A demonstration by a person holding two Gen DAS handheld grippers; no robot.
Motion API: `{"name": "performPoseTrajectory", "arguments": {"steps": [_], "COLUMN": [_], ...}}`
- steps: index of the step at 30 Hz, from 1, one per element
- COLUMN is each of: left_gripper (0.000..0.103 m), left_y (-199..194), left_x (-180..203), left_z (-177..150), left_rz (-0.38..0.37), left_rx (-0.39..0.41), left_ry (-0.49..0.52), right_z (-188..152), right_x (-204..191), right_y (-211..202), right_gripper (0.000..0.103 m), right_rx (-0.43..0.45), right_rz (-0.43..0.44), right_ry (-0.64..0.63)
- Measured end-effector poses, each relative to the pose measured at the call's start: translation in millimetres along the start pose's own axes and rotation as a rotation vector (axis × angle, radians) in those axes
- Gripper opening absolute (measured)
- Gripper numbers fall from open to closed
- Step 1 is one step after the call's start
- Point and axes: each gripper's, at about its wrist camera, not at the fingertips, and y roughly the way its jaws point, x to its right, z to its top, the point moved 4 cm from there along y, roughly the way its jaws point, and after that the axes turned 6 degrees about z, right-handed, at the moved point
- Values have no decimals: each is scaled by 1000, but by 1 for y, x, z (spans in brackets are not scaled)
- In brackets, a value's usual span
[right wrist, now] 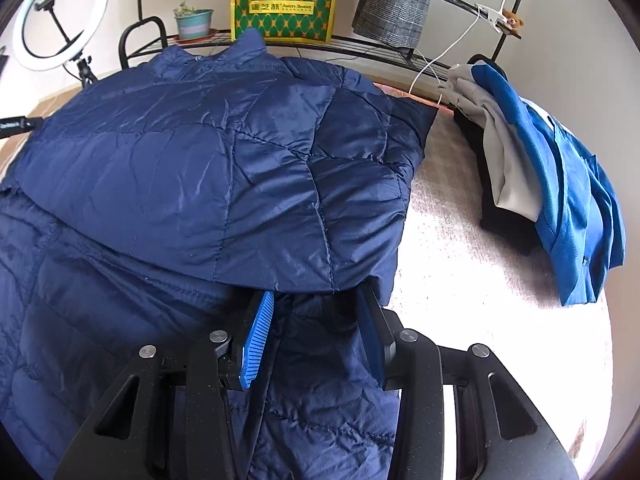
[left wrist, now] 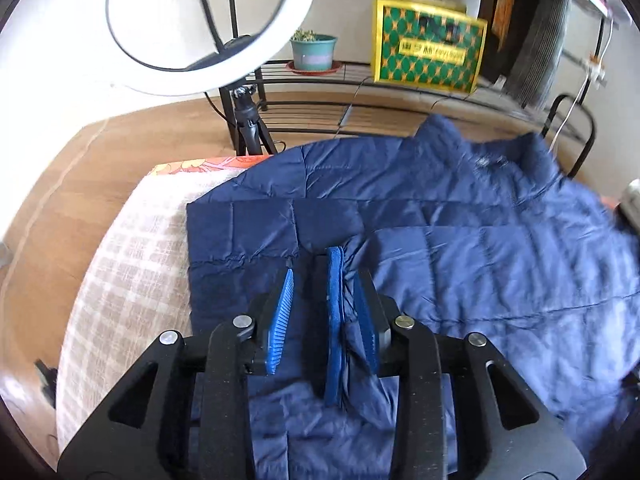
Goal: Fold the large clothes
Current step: 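Open the left tool and release the folded side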
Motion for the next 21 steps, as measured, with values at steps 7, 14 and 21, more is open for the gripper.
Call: {"name": "performPoseTrajectory", "arguments": {"steps": [7, 14, 21], "left_gripper": [32, 43, 54], "left_y": [-76, -155, -215], "left_x": [-37, -89, -133], "left_z": [-24, -71, -142], "left_rz": [-82, -150, -192], "left_rx": [35, 43, 10], "left_ry": [-10, -90, -134], "right_z": [-15, -37, -74], "right_x": [9, 23, 38], "right_y": [-34, -93, -149], "right_gripper": [42, 42, 45], "right_rx": [38, 102, 163], "right_rz": [76, 155, 217], "right_ry": [35, 85, 134]}}
